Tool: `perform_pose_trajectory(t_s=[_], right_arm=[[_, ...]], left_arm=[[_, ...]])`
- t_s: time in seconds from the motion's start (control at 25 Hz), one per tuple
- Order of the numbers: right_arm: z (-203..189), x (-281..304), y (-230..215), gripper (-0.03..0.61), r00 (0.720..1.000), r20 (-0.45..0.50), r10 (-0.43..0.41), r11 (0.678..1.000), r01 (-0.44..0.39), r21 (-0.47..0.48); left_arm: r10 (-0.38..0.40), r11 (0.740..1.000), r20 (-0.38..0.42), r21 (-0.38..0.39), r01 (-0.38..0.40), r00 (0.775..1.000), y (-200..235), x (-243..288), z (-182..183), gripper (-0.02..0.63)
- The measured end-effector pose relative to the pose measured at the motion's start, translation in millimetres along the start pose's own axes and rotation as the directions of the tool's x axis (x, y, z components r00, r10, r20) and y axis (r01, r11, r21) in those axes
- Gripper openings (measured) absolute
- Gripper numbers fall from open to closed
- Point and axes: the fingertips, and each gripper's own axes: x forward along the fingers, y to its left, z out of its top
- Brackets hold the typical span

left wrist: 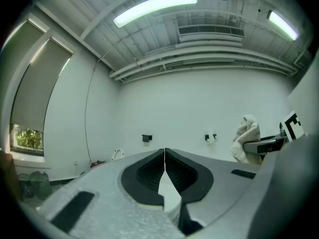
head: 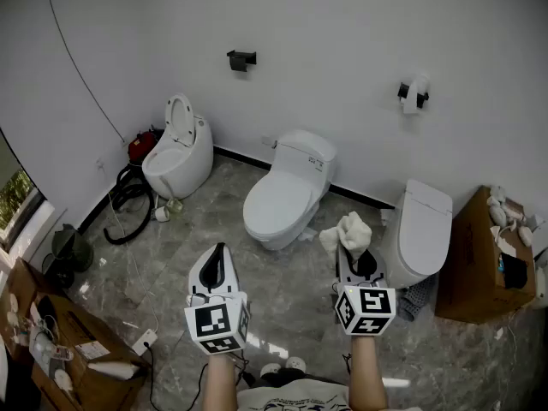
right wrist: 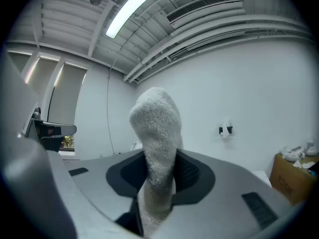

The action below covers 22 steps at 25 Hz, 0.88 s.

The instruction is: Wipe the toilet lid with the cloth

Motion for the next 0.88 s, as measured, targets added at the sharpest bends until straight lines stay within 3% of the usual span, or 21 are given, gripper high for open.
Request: perform_pose_trajectory(t_s=[0.88], right_arm=[[-4, 10, -16, 0.114, 1.0, 0.014, 0.006, 1.0, -0.007, 0.02]], left_arm=[[0.003, 1.0, -0.014, 0.002, -0.003, 1.0, -11, 11, -12, 0.011]])
